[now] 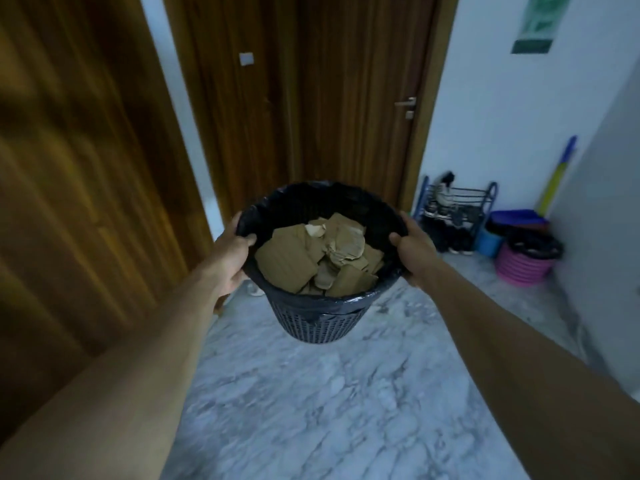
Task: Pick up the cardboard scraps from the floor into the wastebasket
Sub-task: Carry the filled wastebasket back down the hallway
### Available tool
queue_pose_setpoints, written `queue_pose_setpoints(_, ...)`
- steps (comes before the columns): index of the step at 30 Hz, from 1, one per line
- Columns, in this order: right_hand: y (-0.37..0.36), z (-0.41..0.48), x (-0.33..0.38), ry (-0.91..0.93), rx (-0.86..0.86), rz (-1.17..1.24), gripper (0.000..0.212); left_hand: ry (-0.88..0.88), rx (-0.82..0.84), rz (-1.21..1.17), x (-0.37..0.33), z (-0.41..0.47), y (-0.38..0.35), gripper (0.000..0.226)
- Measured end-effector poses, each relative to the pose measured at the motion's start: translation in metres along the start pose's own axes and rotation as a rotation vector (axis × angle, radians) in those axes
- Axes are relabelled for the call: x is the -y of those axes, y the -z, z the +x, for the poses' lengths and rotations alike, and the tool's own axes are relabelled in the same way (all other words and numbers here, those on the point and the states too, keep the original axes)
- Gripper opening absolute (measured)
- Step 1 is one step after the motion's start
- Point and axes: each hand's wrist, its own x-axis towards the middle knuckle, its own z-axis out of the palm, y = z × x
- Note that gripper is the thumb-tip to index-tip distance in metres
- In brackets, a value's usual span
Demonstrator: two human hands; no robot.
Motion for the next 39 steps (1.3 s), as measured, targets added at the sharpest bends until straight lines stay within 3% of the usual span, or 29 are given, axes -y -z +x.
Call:
queue_pose_setpoints(10,0.103,0.157,-0.001,0.032,-0.333,0.141,0.057,0.05,0.278,0.219,-0.008,0.2,-0.187,0.051)
queue_pose_setpoints(17,0.18,0.229,-0.002,0.047,-0.65,0.077,0.058,-0.051,0.557,0.44,0.007,0.341,-0.344,0.052)
queue_pose_setpoints(23,0.282,0.297,-0.026,0.03,-0.861,-0.017,0.053,-0.054,0.803,0.451,0.059,0.426,-0.508,0.047)
queue_pose_setpoints(34,0.459,0.437,-0.074,-0.064,-1.119,0.088,0.051,0.152,1.008,0.411,0.139,0.511,-0.782,0.05)
queue_pose_setpoints(39,0.524,0.499,-0.108,-0.097,-1.266,0.138,0.048,0.145,1.103,0.458,0.185,0.548,-0.903,0.048)
